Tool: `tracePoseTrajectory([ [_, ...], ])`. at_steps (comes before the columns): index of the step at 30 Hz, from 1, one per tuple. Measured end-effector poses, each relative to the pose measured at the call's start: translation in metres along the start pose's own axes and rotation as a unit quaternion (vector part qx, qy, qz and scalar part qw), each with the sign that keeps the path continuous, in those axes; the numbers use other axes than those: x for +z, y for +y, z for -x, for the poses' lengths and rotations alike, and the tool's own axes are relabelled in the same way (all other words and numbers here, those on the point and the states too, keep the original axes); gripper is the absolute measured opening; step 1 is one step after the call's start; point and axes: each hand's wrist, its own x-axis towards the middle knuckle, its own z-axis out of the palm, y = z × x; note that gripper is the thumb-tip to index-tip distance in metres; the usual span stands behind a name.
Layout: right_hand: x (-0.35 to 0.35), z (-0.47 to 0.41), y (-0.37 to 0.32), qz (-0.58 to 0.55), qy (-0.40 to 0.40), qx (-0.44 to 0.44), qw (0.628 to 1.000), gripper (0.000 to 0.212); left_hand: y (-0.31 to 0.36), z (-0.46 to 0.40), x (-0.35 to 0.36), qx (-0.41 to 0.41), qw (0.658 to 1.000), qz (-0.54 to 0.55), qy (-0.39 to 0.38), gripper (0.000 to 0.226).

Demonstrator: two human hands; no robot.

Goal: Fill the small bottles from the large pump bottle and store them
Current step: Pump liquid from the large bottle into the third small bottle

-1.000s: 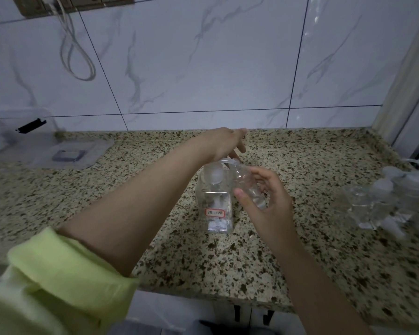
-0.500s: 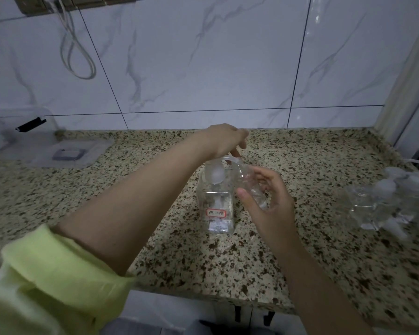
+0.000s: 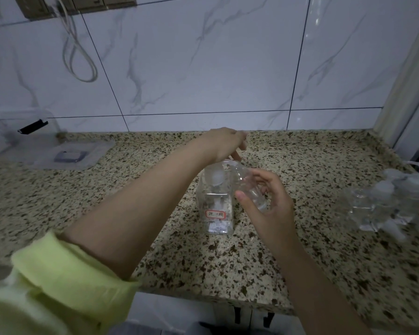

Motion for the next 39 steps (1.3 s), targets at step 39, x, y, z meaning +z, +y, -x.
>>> tracePoseTrajectory([
  [39, -0.0005, 0.0012, -0.0003, 0.016, 0.003, 0.006, 1.000, 0.045, 0.0025, -0.0004, -0.0018, -0.014, 0.999, 0.002, -0.029, 0.059],
])
